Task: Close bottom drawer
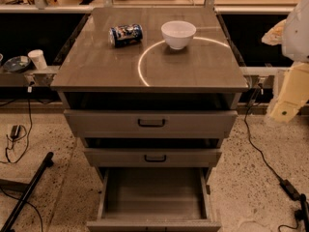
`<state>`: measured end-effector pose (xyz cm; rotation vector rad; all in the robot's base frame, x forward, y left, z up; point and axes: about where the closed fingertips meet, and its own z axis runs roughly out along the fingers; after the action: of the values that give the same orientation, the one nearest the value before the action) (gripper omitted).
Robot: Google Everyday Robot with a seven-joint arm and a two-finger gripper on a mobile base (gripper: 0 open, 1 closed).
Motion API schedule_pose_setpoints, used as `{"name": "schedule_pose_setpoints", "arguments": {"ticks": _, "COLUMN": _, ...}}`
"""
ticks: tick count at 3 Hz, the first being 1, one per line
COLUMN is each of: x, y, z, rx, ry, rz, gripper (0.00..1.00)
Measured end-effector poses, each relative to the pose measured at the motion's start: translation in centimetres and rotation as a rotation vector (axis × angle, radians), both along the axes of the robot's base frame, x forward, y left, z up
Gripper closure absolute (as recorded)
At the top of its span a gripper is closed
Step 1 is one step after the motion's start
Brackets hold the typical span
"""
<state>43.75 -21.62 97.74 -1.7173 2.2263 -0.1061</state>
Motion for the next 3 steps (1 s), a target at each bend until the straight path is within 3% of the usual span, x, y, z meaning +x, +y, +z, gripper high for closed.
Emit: {"name": "schedule_pose_setpoints", "arguments": {"ticks": 3, "x": -2.1, "y": -0.7, "z": -4.4, "rx": 0.041, "ry": 0.038, "rz": -0.024, "gripper": 0.0}}
